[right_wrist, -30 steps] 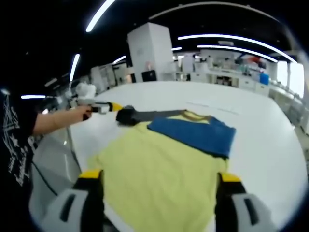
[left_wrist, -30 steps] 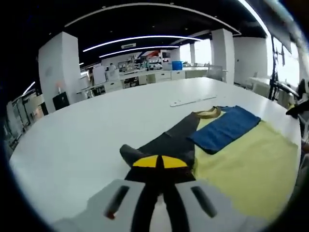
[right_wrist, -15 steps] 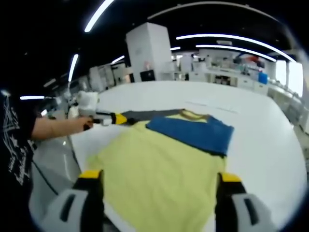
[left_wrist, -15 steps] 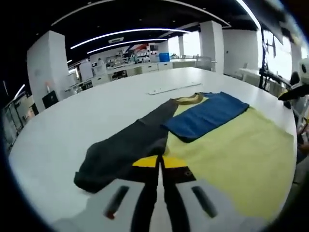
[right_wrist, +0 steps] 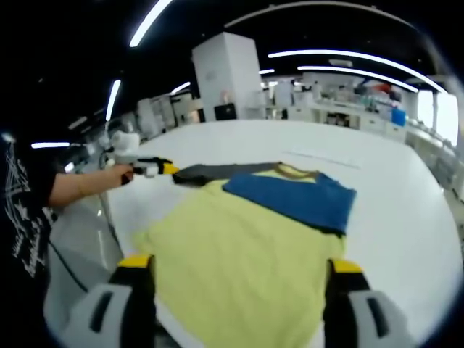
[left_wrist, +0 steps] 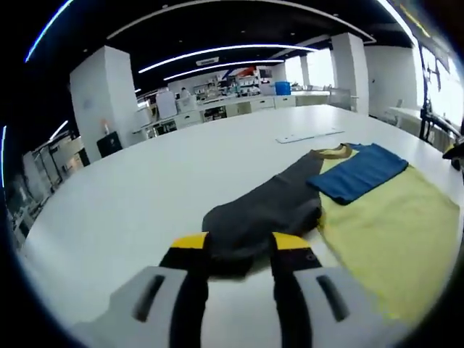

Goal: Fold the garment on the visible template until the final outline fits inside the template.

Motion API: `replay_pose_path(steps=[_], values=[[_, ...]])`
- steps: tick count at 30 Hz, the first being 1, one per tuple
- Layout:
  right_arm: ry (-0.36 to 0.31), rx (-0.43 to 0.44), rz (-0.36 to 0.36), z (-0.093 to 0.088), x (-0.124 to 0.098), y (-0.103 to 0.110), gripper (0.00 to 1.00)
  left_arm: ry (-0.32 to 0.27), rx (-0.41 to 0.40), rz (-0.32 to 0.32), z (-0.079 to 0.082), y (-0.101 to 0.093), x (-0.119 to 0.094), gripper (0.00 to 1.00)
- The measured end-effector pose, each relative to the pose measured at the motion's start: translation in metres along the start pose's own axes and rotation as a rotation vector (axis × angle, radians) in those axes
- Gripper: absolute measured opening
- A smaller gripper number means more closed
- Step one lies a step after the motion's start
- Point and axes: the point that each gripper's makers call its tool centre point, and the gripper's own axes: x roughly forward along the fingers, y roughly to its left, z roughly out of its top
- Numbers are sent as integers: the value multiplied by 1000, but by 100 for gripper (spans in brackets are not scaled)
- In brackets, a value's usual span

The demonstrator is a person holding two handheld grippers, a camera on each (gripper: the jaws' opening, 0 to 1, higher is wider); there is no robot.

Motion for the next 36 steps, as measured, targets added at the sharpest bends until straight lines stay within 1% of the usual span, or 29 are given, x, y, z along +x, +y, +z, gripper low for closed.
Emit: replay_pose_path(steps=[1,4,6,9,11,13,14,16,17,19,21,24,28,29,30,31,32,34,36], values=[[-1,0,0,0,0,0,98,7,9,7,-1,-2,-1,32],[-7,-5,7,1,-1,0,99,17,20,25,-7,11,-2,33],[-15,-20,16,4,-2,2,99,23,33,35,-11,15,-3,33],[-19,-38,30,6,-3,6,99,36,25,47,-20,26,-1,32],[-22,-50,36,8,-4,9,99,49,18,54,-22,25,0,32],[-26,-58,46,10,-4,11,99,59,14,55,-27,27,1,29],[-27,-59,48,10,-5,11,99,73,18,64,-35,30,4,26],[-25,-64,52,9,-5,11,99,99,13,69,-45,34,6,22],[-22,-66,53,9,-5,12,99,100,4,66,-46,34,6,21],[-16,-67,52,8,-4,12,99,86,-23,64,-46,34,6,21],[-10,-65,49,7,-4,12,99,92,-30,58,-46,36,8,19],[-1,-65,42,6,-5,11,99,85,-43,42,-47,38,15,18],[-1,-56,30,5,-8,7,99,92,-77,9,-48,33,21,7],[1,-53,27,5,-9,6,99,103,-97,1,-49,31,22,2],[2,-52,24,4,-9,5,99,118,-128,-15,-50,29,23,0],[3,-50,17,3,-10,3,99,114,-147,-2,-48,31,26,0],[4,-48,14,3,-10,3,99,101,-145,-13,-45,29,25,0],[4,-43,10,3,-10,3,99,86,-143,-9,-38,27,23,0],[5,-44,8,3,-10,4,99,59,-158,-22,-28,25,23,0]])
